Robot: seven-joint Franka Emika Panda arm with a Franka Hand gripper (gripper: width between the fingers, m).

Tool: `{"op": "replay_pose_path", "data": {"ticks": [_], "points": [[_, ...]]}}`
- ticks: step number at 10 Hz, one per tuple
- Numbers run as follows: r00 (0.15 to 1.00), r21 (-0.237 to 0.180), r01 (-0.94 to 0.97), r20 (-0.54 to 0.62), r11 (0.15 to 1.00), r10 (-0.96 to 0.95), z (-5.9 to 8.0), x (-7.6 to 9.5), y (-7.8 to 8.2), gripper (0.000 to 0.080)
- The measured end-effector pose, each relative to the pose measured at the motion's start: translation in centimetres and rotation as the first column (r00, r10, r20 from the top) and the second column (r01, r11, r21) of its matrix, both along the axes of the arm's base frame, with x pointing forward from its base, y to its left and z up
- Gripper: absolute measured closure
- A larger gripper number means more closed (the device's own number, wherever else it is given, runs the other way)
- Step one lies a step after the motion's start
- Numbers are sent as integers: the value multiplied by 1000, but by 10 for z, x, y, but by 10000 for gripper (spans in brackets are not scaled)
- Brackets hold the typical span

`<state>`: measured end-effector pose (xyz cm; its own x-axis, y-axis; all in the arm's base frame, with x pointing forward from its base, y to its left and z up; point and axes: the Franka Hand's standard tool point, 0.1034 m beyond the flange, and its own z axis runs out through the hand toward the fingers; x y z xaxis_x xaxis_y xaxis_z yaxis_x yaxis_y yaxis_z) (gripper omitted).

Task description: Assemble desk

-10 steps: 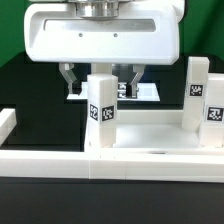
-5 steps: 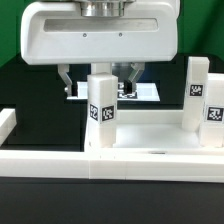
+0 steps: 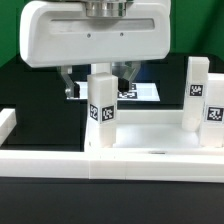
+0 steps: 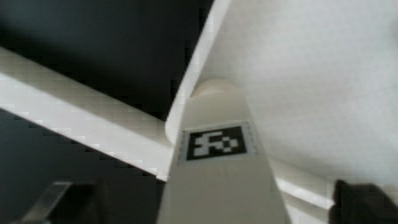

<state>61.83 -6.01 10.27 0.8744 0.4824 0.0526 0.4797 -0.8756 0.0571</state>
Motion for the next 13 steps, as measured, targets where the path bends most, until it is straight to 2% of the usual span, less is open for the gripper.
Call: {"op": "replay_pose_path", "data": {"ticks": [1,2,3,6,7,8,11,13], "points": [[1000,1,10,0,1000,-10,0,0,0,277],[1000,1,10,0,1000,-10,0,0,0,416],[1000,1,10,-1,1000,-10,0,0,0,509],[999,3,33,-1,999,-33,0,0,0,509],[996,9,92,0,996,-92,0,-1,0,509],[973,22,232,-1,972,-232,-1,-1,1,509],[858,44,513,-4,857,-514,-1,-1,2,509],[710,71,703,-18,708,-704,-1,-1,6,509]]}}
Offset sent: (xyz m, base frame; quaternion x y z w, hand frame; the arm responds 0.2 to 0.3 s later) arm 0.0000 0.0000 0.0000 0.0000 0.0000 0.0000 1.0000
